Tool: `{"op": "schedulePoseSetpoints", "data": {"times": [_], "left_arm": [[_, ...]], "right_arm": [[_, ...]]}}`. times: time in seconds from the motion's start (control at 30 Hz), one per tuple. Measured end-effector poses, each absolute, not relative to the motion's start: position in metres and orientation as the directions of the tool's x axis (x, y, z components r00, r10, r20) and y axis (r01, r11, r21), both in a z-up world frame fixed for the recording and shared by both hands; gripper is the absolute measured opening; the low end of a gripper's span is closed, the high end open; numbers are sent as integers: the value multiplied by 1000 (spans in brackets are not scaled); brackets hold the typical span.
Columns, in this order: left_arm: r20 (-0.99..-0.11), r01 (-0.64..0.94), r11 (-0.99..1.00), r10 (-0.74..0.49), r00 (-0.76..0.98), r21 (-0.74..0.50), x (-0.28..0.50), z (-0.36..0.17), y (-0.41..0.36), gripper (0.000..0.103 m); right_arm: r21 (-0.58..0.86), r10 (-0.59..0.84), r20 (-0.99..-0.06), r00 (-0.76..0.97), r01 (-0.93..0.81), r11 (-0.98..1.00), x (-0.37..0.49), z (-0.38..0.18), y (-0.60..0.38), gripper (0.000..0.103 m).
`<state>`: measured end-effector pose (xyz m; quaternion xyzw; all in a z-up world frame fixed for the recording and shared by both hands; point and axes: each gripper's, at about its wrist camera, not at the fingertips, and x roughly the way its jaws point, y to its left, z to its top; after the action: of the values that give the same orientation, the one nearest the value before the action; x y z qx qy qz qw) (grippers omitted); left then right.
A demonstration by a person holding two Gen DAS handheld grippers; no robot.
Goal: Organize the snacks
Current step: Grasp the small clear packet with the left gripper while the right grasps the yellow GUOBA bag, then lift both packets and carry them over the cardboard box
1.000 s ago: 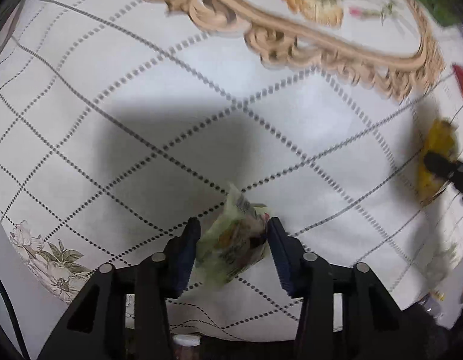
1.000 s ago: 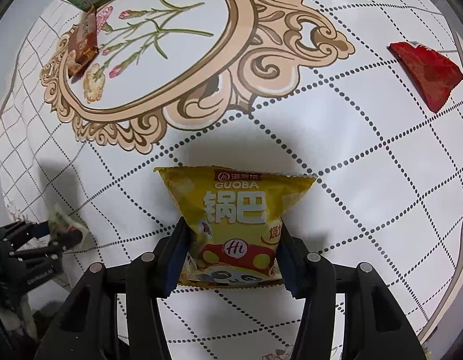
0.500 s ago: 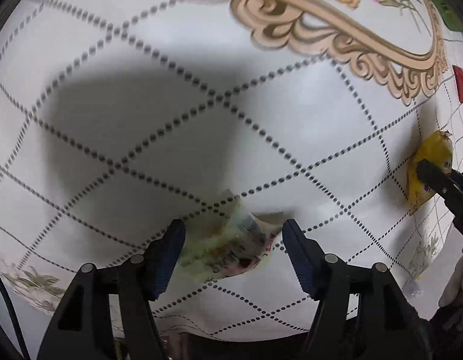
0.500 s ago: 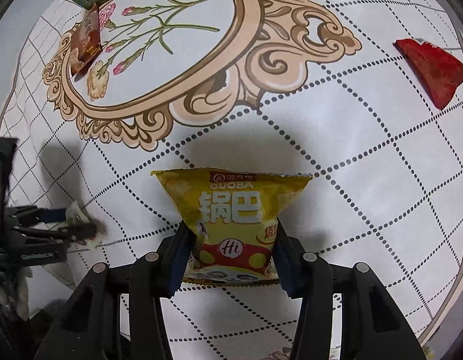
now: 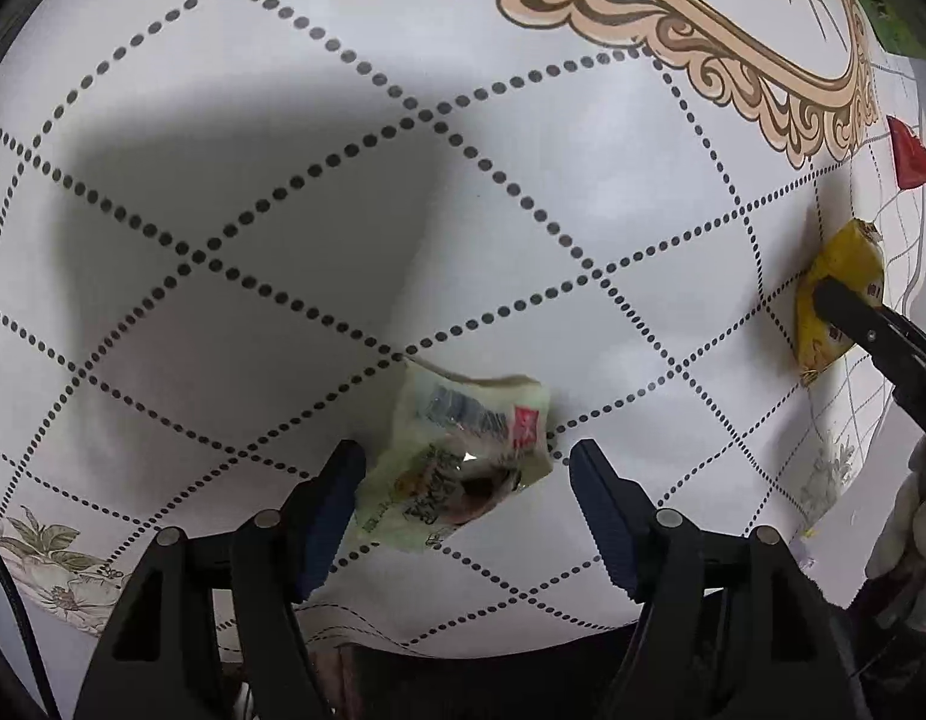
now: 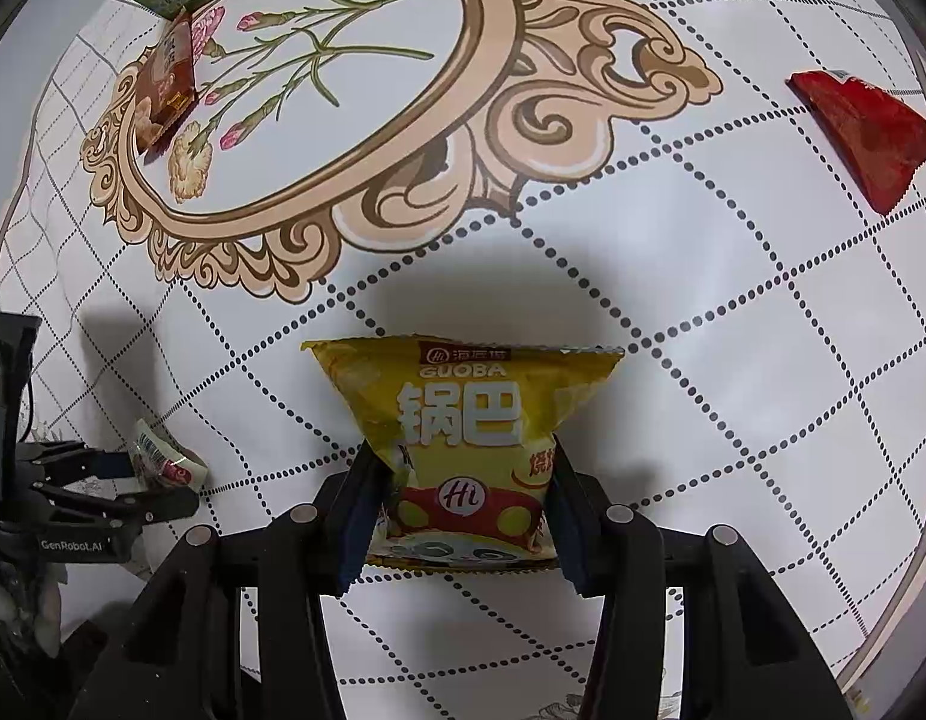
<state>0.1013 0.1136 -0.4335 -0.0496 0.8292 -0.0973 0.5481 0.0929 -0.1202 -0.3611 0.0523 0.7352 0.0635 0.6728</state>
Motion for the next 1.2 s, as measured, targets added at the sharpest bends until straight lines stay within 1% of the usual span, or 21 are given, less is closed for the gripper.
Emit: {"op": "schedulePoseSetpoints", "data": {"times": [0.07, 0.1, 0.23, 0.47, 0.6, 0.7, 0.8, 0.93, 1.07, 1.2], "left_arm": [[-910, 17, 978, -188, -371, -209, 99, -433, 115, 67], [-919, 29, 982, -165, -358, -187, 98, -432, 114, 60], [-940, 51, 987, -130, -316, -154, 99, -418, 109, 52], [-965, 74, 990, -99, -243, -120, 111, -382, 93, 51], [-970, 92, 983, -138, -199, -158, 121, -353, 78, 51], [-969, 99, 973, -192, -156, -209, 136, -323, 65, 51], [-961, 105, 958, -257, -107, -267, 158, -288, 47, 51], [-941, 134, 932, -339, -17, -338, 199, -231, 20, 51], [-930, 198, 919, -361, 77, -340, 235, -183, 0, 51], [-919, 211, 921, -362, 156, -327, 290, -152, -11, 51]], "right_arm": [[161, 159, -983, -90, -12, 987, 93, -362, -118, 52], [160, 158, -983, -89, -14, 987, 93, -362, -117, 52], [153, 150, -985, -86, -28, 988, 91, -360, -113, 52], [144, 141, -989, -49, -62, 988, 85, -348, -102, 49], [154, 154, -988, -12, -78, 985, 84, -332, -96, 47], [176, 178, -984, 17, -70, 982, 88, -316, -95, 47], [210, 213, -975, 55, -59, 976, 95, -291, -97, 47], [241, 248, -956, 156, -64, 969, 118, -237, -106, 47], [257, 268, -930, 250, -77, 963, 154, -183, -119, 47], [228, 250, -911, 328, -103, 968, 199, -138, -136, 47]]}}
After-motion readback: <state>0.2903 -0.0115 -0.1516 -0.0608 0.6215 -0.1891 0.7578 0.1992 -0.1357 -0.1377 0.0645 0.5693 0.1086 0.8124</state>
